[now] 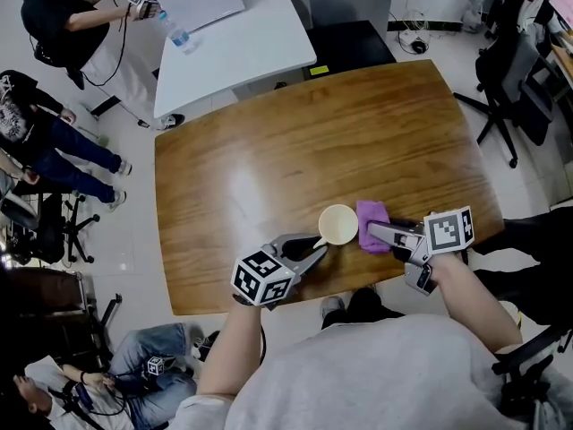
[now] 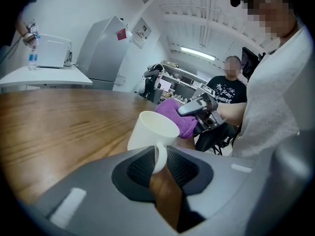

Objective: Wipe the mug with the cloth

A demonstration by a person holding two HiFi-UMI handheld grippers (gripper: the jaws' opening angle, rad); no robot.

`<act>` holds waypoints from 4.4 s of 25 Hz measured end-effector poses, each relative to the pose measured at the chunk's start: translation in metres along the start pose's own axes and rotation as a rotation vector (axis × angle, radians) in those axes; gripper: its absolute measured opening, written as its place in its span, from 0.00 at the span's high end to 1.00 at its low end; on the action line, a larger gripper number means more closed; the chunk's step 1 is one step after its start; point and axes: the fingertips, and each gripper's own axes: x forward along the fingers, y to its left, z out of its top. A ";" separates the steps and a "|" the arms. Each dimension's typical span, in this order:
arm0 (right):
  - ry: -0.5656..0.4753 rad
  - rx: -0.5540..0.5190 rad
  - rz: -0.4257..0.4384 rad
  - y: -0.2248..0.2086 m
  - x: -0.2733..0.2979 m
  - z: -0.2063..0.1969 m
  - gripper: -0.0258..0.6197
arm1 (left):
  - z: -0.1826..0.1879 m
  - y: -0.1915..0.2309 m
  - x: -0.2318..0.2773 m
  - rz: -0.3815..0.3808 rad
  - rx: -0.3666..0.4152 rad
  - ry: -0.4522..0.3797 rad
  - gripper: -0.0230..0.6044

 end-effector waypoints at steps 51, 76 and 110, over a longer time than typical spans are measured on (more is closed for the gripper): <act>-0.159 0.146 -0.151 -0.035 0.020 -0.044 0.75 | 0.002 -0.014 0.023 0.134 -0.115 -0.100 0.84; -0.087 0.034 -0.268 -0.048 0.025 -0.043 0.75 | -0.010 -0.016 0.016 0.057 -0.116 -0.102 0.80; -0.094 -0.625 -0.023 0.164 -0.203 -0.254 0.75 | -0.059 -0.337 -0.136 0.185 -0.066 -0.499 0.96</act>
